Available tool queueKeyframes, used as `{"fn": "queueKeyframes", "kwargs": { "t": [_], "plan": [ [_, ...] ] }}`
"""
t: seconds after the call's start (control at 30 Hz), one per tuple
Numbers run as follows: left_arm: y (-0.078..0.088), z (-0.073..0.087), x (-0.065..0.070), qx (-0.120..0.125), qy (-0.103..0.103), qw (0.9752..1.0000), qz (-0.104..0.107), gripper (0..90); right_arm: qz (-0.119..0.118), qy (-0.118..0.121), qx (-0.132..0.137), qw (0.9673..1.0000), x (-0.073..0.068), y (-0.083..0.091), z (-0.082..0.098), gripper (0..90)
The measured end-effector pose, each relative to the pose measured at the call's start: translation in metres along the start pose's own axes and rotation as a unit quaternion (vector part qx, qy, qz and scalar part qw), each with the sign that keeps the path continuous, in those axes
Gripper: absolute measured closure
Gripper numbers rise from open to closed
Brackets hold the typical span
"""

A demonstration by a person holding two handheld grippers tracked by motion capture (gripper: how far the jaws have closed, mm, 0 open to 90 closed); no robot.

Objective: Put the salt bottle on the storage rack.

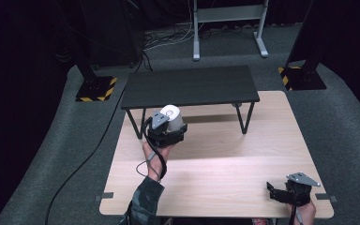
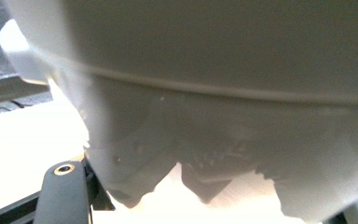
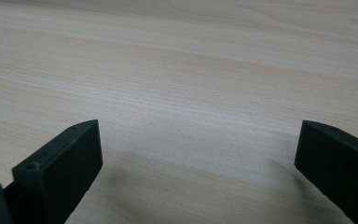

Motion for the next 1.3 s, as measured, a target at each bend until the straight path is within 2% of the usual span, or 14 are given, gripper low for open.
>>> {"fn": "queueKeyframes", "kwargs": {
  "t": [0.4,1.1,1.3],
  "plan": [
    [-0.007,-0.014,-0.004,-0.001,-0.001,1.0,0.001,29.9,0.001,0.0,0.0,1.0,0.0,0.0,0.0,0.0],
    [-0.014,-0.066,0.002,0.017,-0.024,0.9995,0.012,29.9,0.0,-0.002,0.0,1.0,0.0,0.0,0.0,0.0],
    [-0.018,-0.081,0.004,0.02,-0.029,0.9993,0.008,29.9,-0.001,-0.002,0.001,1.0,0.001,0.0,0.0,0.0]
  ]
}}
Point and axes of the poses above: each handheld gripper's, and its own axes: y roughly backward along the jaws, z roughly out of its underside, x roughly to its right, the point moved 5 cm from there along -y, roughly forward along the jaws, and after that the axes turned 1 degree about -y, right-handed, at the moved point
